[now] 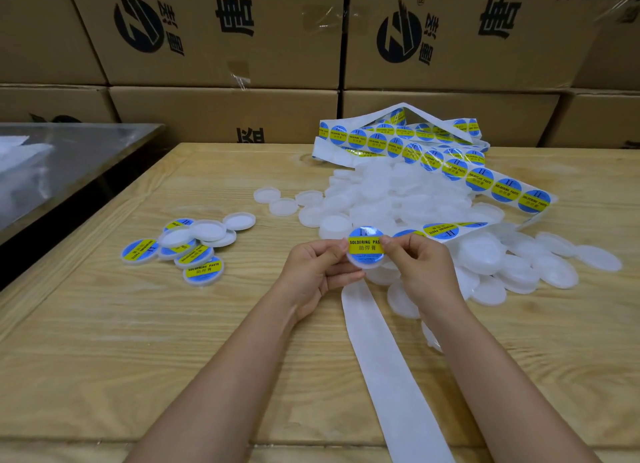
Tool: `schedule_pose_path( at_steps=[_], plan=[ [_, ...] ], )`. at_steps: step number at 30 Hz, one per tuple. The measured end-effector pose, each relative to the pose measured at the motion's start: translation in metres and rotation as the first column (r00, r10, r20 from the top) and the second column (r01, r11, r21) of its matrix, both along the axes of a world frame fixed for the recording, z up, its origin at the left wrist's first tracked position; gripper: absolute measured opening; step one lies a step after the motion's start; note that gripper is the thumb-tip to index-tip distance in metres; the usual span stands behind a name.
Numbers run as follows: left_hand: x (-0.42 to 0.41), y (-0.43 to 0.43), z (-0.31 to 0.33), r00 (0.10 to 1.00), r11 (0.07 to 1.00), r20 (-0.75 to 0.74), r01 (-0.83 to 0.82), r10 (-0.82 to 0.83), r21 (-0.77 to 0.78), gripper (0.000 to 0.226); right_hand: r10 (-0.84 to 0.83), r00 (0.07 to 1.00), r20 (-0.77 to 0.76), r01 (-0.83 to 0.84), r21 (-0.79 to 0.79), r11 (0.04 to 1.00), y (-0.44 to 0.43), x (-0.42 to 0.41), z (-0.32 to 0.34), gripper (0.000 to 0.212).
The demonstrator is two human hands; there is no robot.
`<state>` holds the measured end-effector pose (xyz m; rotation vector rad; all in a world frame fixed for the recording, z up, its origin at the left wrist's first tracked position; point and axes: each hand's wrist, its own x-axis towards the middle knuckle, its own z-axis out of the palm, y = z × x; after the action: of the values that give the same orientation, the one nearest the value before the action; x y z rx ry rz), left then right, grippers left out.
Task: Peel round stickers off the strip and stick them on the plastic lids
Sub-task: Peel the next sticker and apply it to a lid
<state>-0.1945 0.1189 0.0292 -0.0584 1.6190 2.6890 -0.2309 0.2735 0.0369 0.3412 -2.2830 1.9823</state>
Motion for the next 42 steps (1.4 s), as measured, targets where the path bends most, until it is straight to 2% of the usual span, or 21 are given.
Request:
schedule_pose_path(
  at_steps=[5,11,13,18,23,29,31,32,34,35,40,42],
  plan=[
    [-0.001,0.0,-0.001,1.0,0.999,0.006,-0.012,0.012,-0.03,0.019,-0.009,1.0,-0.004,0.009,0.026,1.0,0.0,0.001,0.001,0.021],
    [-0.001,0.002,-0.001,0.999,0.997,0.001,-0.05,0.05,-0.064,0.018,-0.069,0.995,-0.067,0.081,0.185,0.979,0.0,0.003,0.001,0.019],
    [-0.001,0.003,-0.001,0.998,0.994,0.001,-0.066,0.067,-0.083,0.017,-0.101,0.987,-0.126,0.13,0.249,0.96,-0.001,0.005,0.001,0.018],
    [-0.001,0.005,-0.001,0.994,0.987,0.0,-0.113,0.114,-0.11,0.015,-0.131,0.952,-0.278,0.215,0.297,0.93,-0.004,0.01,0.002,0.018],
    [-0.002,0.009,0.0,0.988,0.981,0.018,-0.151,0.154,-0.119,0.011,-0.133,0.876,-0.464,0.335,0.385,0.86,-0.008,0.014,-0.002,0.015],
    [-0.003,0.011,0.0,0.987,0.985,0.025,-0.155,0.157,-0.077,0.011,-0.16,0.766,-0.622,0.452,0.345,0.823,-0.011,0.017,-0.001,0.014],
    [-0.003,0.011,0.0,0.986,0.985,0.032,-0.16,0.162,-0.056,0.012,-0.175,0.775,-0.608,0.447,0.33,0.831,-0.011,0.015,-0.001,0.01],
    [-0.003,0.01,0.0,0.986,0.986,0.037,-0.162,0.164,-0.048,0.012,-0.192,0.802,-0.565,0.429,0.323,0.844,-0.01,0.014,0.0,0.015],
    [-0.003,0.01,0.0,0.987,0.988,0.039,-0.153,0.155,-0.032,0.014,-0.214,0.866,-0.451,0.369,0.291,0.883,-0.008,0.013,0.002,0.039],
    [-0.002,0.01,0.001,0.989,0.99,0.033,-0.141,0.142,-0.02,0.014,-0.22,0.879,-0.424,0.354,0.27,0.895,-0.007,0.012,0.002,0.043],
    [-0.001,0.01,0.002,0.997,0.997,-0.009,-0.079,0.079,0.004,0.015,-0.261,0.885,-0.385,0.355,0.196,0.914,-0.009,0.012,-0.001,0.011],
    [0.001,0.01,0.002,0.999,0.999,-0.032,-0.04,0.039,-0.024,0.02,-0.289,0.89,-0.352,0.369,0.184,0.911,-0.011,0.012,-0.002,0.013]
  ],
)
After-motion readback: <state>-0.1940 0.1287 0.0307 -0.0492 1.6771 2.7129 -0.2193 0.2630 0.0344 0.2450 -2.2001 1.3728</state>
